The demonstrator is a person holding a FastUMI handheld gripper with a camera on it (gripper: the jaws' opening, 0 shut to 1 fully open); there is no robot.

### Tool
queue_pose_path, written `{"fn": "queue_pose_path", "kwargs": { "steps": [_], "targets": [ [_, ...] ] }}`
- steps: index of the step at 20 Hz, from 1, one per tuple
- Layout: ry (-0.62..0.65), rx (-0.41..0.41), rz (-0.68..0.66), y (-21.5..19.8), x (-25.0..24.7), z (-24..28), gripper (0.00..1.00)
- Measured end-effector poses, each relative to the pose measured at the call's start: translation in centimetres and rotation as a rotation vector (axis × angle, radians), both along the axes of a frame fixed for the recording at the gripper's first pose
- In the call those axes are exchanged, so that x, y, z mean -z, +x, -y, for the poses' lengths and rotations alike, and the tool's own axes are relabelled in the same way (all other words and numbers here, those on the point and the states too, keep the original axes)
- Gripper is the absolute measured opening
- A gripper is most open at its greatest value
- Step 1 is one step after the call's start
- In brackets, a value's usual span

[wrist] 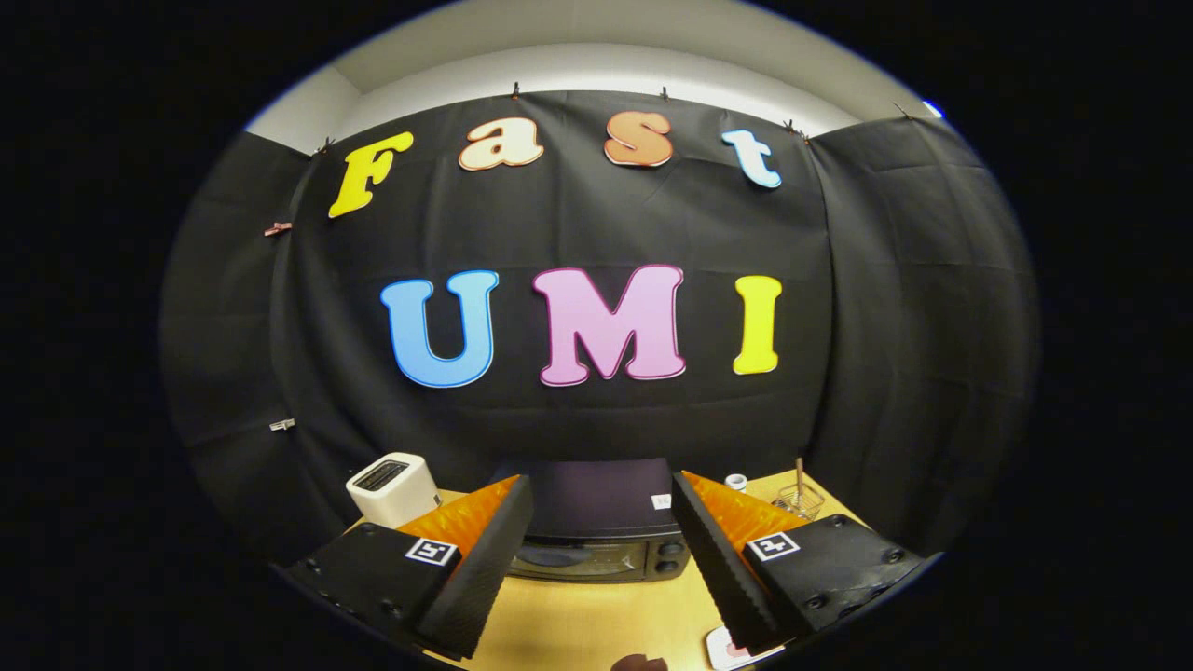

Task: Open the toaster oven, put the food inside, and close the toaster oven door.

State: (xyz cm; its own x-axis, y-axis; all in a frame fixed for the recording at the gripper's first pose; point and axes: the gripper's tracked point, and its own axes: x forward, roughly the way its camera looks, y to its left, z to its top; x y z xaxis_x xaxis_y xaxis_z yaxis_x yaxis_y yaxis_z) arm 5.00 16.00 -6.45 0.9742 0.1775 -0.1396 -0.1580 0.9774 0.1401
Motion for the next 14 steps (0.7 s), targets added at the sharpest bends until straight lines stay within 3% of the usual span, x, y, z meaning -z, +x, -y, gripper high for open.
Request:
{"fn": "queue_pose_path", "kwargs": {
  "steps": [6,10,14],
  "targets": [
    [0.010,-0.062,-0.148,4.1,8.9,-7.4,0.97],
    [-0.024,-0.036,-0.253,7.0,15.3,-8.3,0.97],
    [0.003,-0.005,-0.313,9.1,18.5,-9.2,0.98]
  ]
}}
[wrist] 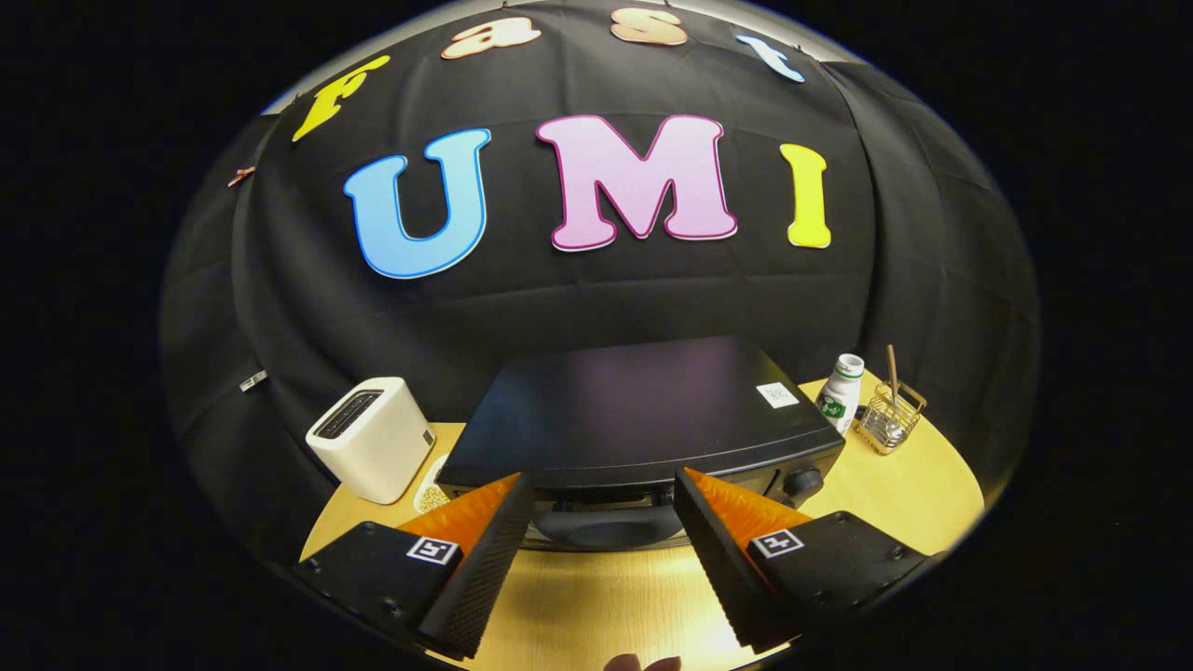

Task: Open the toaster oven, put the food inside, and close the toaster oven door.

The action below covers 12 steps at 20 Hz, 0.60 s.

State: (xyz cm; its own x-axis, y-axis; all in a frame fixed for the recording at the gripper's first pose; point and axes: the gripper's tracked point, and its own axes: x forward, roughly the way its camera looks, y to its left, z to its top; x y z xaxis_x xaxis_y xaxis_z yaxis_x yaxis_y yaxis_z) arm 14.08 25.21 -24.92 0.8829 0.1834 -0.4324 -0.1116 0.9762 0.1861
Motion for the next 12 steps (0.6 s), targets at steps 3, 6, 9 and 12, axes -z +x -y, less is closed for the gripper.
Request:
{"fn": "queue_pose_path", "kwargs": {
  "steps": [3,6,9,12],
  "targets": [
    [-0.016,0.004,-0.056,0.8,2.5,-0.6,0.98],
    [-0.067,0.005,-0.053,1.3,3.3,-0.2,0.97],
    [-0.104,-0.003,-0.058,1.6,4.0,-0.2,0.96],
    [-0.115,-0.018,-0.061,1.2,4.0,-0.2,0.97]
  ]
}}
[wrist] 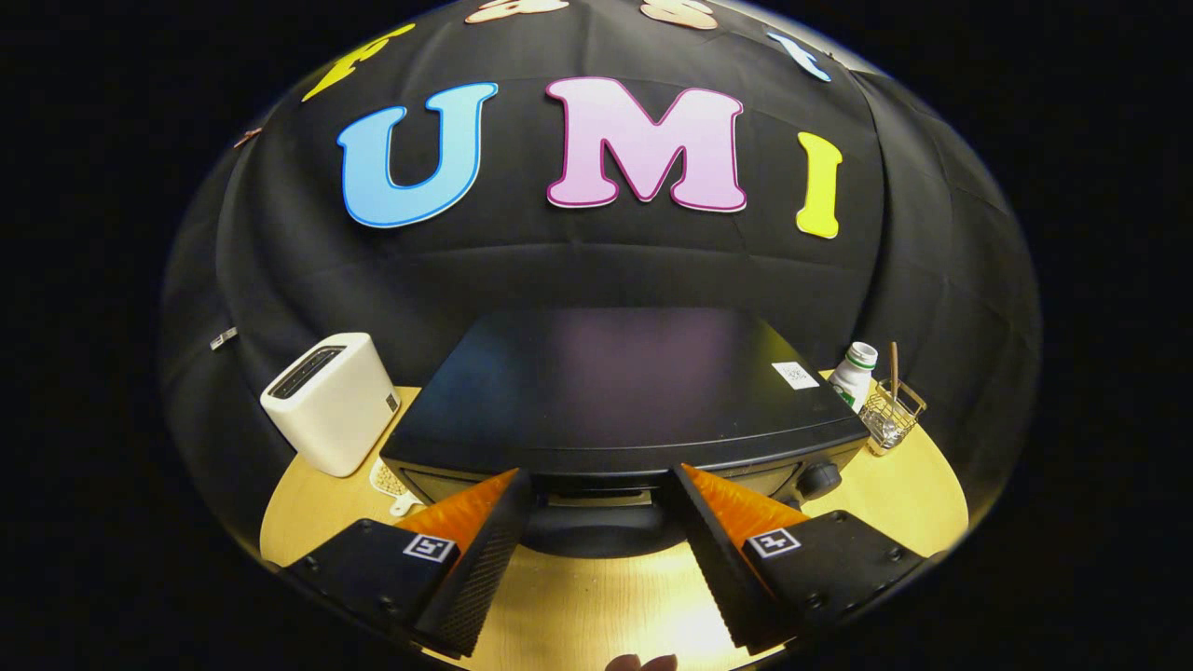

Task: Open the toaster oven, put the food inside, and close the toaster oven door.

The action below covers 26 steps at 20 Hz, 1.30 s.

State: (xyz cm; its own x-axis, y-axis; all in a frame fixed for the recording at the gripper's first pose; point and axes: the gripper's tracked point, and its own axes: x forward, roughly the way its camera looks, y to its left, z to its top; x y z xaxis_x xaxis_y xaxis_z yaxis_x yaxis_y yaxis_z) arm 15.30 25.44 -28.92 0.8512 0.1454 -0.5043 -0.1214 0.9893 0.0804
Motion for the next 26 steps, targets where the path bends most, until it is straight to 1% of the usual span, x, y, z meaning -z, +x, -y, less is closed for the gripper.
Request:
{"fn": "queue_pose_path", "kwargs": {
  "steps": [2,7,12,14,19,23,26],
  "targets": [
    [-0.002,-0.007,-0.027,-1.0,0.6,0.1,0.98],
    [-0.004,0.000,-0.017,-4.3,1.2,0.6,0.99],
    [0.002,0.011,-0.058,-8.4,3.8,0.9,1.00],
    [-0.004,0.008,-0.096,-10.3,5.4,1.0,1.00],
    [-0.023,0.007,-0.265,-14.3,10.5,2.2,1.00],
    [-0.021,-0.018,-0.294,-15.7,11.2,3.0,1.00],
    [0.021,-0.029,-0.297,-16.0,10.4,3.3,1.00]
  ]
}}
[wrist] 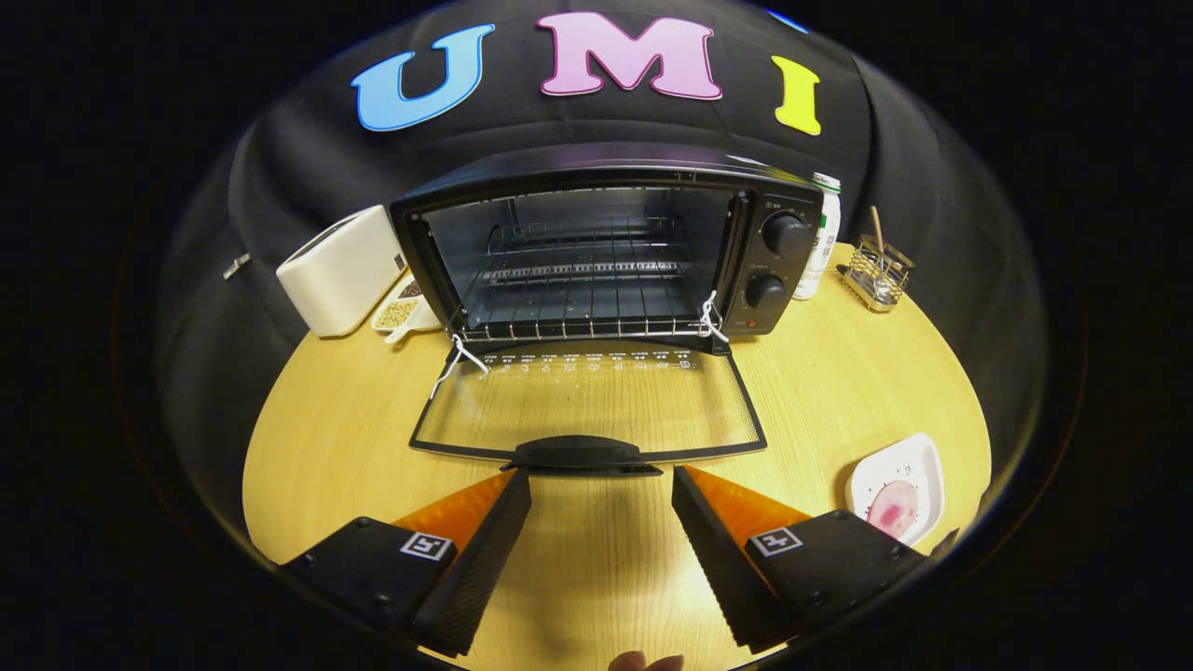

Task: Open the toaster oven, put the food inside, and close the toaster oven door.

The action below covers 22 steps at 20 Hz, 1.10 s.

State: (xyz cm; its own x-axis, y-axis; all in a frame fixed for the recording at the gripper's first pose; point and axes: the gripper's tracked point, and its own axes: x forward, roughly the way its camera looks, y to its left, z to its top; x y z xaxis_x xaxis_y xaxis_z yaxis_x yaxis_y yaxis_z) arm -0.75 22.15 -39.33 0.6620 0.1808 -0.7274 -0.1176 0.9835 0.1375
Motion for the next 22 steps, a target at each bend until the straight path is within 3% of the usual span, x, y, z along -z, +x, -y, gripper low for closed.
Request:
{"fn": "queue_pose_path", "kwargs": {
  "steps": [6,13,22],
  "targets": [
    [0.089,-0.040,0.057,-0.1,-6.0,3.3,1.00],
    [0.169,-0.025,0.060,0.5,-11.7,14.6,0.99],
    [0.147,-0.030,-0.127,1.0,-8.3,29.7,0.99]
  ]
}}
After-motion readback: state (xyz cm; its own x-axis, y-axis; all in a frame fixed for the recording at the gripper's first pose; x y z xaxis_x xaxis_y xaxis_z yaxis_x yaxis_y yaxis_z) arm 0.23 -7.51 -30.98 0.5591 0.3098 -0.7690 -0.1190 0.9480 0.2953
